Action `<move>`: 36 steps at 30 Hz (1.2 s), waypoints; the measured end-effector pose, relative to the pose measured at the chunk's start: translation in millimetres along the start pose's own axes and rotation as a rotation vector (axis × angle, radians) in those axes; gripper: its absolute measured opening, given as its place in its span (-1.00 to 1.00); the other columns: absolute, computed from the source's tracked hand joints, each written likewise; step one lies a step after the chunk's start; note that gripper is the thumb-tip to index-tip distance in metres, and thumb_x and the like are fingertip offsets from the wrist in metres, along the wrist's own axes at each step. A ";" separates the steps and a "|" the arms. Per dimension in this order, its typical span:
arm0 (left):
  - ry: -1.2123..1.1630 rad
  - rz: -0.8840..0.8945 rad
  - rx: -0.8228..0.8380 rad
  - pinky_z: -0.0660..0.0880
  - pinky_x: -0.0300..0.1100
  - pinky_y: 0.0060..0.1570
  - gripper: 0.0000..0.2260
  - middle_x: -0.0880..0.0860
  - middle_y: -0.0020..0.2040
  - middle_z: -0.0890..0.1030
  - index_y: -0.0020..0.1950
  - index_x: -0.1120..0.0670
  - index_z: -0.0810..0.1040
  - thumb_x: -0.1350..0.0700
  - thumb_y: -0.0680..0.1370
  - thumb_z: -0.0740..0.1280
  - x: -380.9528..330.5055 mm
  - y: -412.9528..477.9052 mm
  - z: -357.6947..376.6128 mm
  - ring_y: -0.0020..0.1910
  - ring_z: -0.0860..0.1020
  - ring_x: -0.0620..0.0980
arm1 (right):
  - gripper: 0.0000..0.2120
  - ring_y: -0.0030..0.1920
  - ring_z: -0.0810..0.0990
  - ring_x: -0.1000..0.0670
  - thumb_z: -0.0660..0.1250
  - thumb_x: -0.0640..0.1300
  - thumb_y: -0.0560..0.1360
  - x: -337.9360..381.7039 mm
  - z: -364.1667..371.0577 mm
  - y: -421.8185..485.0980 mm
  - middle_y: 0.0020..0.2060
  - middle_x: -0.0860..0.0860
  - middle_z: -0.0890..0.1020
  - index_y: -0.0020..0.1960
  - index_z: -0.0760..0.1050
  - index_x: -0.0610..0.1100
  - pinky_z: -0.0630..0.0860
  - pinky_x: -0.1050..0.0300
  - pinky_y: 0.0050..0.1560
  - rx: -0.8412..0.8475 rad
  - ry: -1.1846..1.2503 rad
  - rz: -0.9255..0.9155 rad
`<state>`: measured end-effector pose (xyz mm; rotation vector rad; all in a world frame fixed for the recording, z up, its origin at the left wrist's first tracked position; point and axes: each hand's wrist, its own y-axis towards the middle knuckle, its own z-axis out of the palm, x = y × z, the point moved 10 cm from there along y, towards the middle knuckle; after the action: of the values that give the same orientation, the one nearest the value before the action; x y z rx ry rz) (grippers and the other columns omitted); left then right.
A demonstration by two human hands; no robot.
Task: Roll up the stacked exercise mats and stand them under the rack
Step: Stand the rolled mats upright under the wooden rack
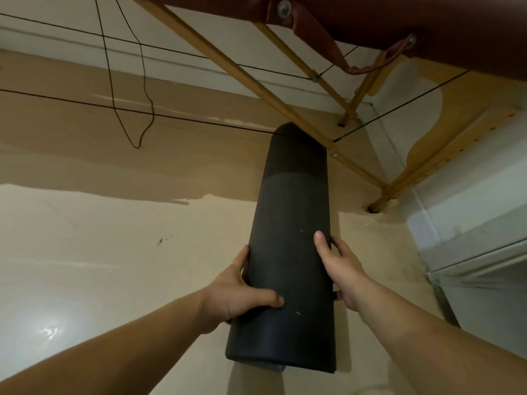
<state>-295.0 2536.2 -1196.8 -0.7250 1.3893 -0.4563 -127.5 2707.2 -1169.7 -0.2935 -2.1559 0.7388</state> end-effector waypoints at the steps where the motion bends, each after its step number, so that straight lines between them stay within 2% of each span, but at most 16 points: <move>1: -0.028 0.035 -0.037 0.63 0.04 0.20 0.30 -0.01 0.37 0.55 0.68 -0.31 -0.13 -0.09 0.21 0.71 -3.0 0.7 4.0 0.21 0.62 0.05 | -0.21 0.43 0.45 -0.28 0.28 0.50 0.47 0.7 -5.2 -0.7 0.51 -0.04 0.41 0.60 0.22 0.23 0.52 -0.36 0.25 -0.040 -0.023 -0.005; 3: -0.065 0.078 -0.095 0.60 0.00 0.27 0.30 -0.04 0.38 0.53 0.70 -0.26 -0.09 -0.07 0.19 0.71 -9.8 5.4 11.2 0.23 0.60 0.03 | -0.25 0.37 0.50 -0.27 0.25 0.51 0.49 11.3 -18.1 -3.1 0.45 -0.06 0.47 0.54 0.29 0.14 0.56 -0.31 0.26 -0.133 -0.131 -0.054; 6: -0.093 0.136 -0.135 0.61 -0.07 0.19 0.22 -0.08 0.34 0.53 0.70 -0.21 0.00 -0.01 0.25 0.71 -32.6 18.0 21.8 0.22 0.59 0.01 | -0.29 0.24 0.58 -0.21 0.27 0.52 0.46 33.7 -28.2 -7.1 0.35 -0.07 0.52 0.44 0.32 0.12 0.59 -0.16 0.22 -0.174 -0.297 -0.177; 8: -0.102 0.185 -0.178 0.61 -0.14 0.10 0.14 -0.10 0.27 0.55 0.69 -0.18 0.07 0.00 0.29 0.70 -51.5 27.1 23.8 0.21 0.60 0.00 | -0.07 0.31 0.54 -0.23 0.35 0.60 0.29 37.3 -24.4 -6.5 0.42 -0.08 0.44 0.54 0.22 0.25 0.55 -0.17 0.30 -0.104 -0.413 -0.202; 10: -0.107 0.226 -0.203 0.60 -0.08 0.21 0.13 -0.06 0.36 0.53 0.68 -0.21 0.09 -0.09 0.26 0.70 -64.8 35.3 28.1 0.29 0.57 0.04 | 0.17 0.43 0.45 -0.25 0.39 0.64 0.15 28.4 -22.8 -4.7 0.52 -0.07 0.34 0.63 -0.02 0.37 0.48 -0.21 0.40 -0.014 -0.459 -0.147; 13: -0.106 0.250 -0.217 0.58 0.02 0.31 0.16 -0.02 0.46 0.49 0.66 -0.26 0.13 -0.18 0.19 0.71 -65.3 45.1 33.2 0.34 0.56 0.05 | 0.23 0.46 0.44 -0.20 0.40 0.63 0.06 20.5 -26.1 1.4 0.57 0.01 0.34 0.60 -0.09 0.47 0.47 -0.23 0.42 0.060 -0.343 -0.125; 17: -0.129 0.301 -0.126 0.65 -0.22 0.05 0.01 -0.08 0.35 0.48 0.61 -0.27 0.16 0.04 0.34 0.71 -46.6 43.2 39.2 0.20 0.58 -0.11 | 0.15 0.48 0.43 -0.14 0.49 0.56 0.15 12.5 -32.4 13.0 0.57 0.07 0.33 0.59 -0.04 0.48 0.49 -0.23 0.41 0.110 -0.257 -0.146; 19: -0.133 0.285 -0.062 0.63 -0.21 0.13 0.10 -0.14 0.37 0.45 0.62 -0.33 0.06 0.04 0.33 0.72 -32.0 45.3 50.9 0.26 0.55 -0.13 | 0.09 0.49 0.41 -0.15 0.51 0.53 0.22 6.5 -36.0 17.4 0.57 0.08 0.32 0.58 -0.04 0.51 0.49 -0.24 0.41 0.131 -0.261 -0.133; 21: -0.120 0.278 -0.064 0.57 -0.12 0.30 0.24 -0.18 0.47 0.38 0.61 -0.43 -0.07 -0.11 0.23 0.76 -20.4 49.3 60.4 0.38 0.50 -0.12 | 0.04 0.49 0.41 -0.17 0.51 0.47 0.30 3.4 -40.0 21.0 0.57 0.07 0.33 0.57 -0.06 0.52 0.51 -0.19 0.35 0.161 -0.250 -0.112; 23: -0.091 0.313 -0.115 0.54 -0.03 0.37 0.30 -0.18 0.52 0.34 0.57 -0.53 -0.07 -0.25 0.10 0.77 -17.9 57.0 65.1 0.43 0.46 -0.11 | 0.00 0.48 0.42 -0.17 0.52 0.41 0.36 4.4 -42.2 21.8 0.56 0.08 0.35 0.58 -0.06 0.53 0.51 -0.16 0.20 0.197 -0.199 -0.117; 25: -0.072 0.334 -0.156 0.55 -0.02 0.35 0.31 -0.18 0.48 0.38 0.59 -0.49 -0.04 -0.26 0.08 0.76 -27.2 59.3 68.0 0.40 0.48 -0.11 | -0.05 0.46 0.45 -0.14 0.50 0.38 0.41 7.7 -46.6 25.5 0.54 0.08 0.38 0.60 -0.02 0.48 0.53 -0.13 0.26 0.181 -0.140 -0.163; 27: -0.073 0.360 -0.177 0.58 -0.05 0.32 0.31 -0.19 0.43 0.43 0.66 -0.35 -0.02 -0.17 0.11 0.74 -46.2 61.9 69.4 0.35 0.51 -0.12 | -0.15 0.48 0.44 -0.09 0.48 0.32 0.47 15.8 -56.0 28.5 0.54 0.07 0.40 0.63 0.10 0.37 0.49 -0.12 0.40 0.100 -0.063 -0.256; 29: -0.082 0.373 -0.219 0.59 -0.04 0.30 0.28 -0.16 0.42 0.45 0.67 -0.29 0.04 -0.16 0.11 0.73 -69.0 64.9 66.2 0.33 0.53 -0.08 | -0.25 0.46 0.46 -0.05 0.47 0.30 0.48 23.5 -67.4 30.8 0.52 0.06 0.42 0.60 0.25 0.31 0.50 -0.09 0.43 0.007 -0.064 -0.351; 31: -0.082 0.380 -0.287 0.60 0.04 0.29 0.22 -0.12 0.43 0.44 0.64 -0.30 0.14 -0.24 0.09 0.71 -86.7 68.4 60.4 0.35 0.51 -0.02 | -0.32 0.36 0.51 -0.03 0.49 0.28 0.48 27.4 -77.0 29.2 0.44 0.03 0.45 0.54 0.37 0.27 0.56 -0.05 0.35 -0.042 -0.117 -0.409; 34: -0.030 0.418 -0.355 0.59 0.08 0.30 0.01 -0.11 0.40 0.41 0.55 -0.28 0.28 -0.30 0.18 0.67 -99.2 70.4 57.6 0.37 0.47 0.02 | -0.36 0.32 0.49 0.01 0.47 0.25 0.52 22.2 -82.4 23.7 0.39 0.04 0.44 0.55 0.37 0.23 0.52 0.11 0.28 -0.035 -0.180 -0.449; 36: -0.006 0.449 -0.354 0.53 -0.02 0.35 -0.10 -0.12 0.42 0.36 0.58 -0.26 0.29 -0.27 0.32 0.63 -96.2 67.6 59.0 0.38 0.42 -0.05 | -0.33 0.38 0.46 0.04 0.45 0.25 0.53 15.6 -81.3 17.7 0.40 0.07 0.42 0.58 0.33 0.24 0.46 0.21 0.25 -0.003 -0.231 -0.492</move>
<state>-259.6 2660.7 -1173.6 -0.6671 1.5913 0.1485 -75.6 2761.4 -1130.4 0.3308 -2.3118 0.5008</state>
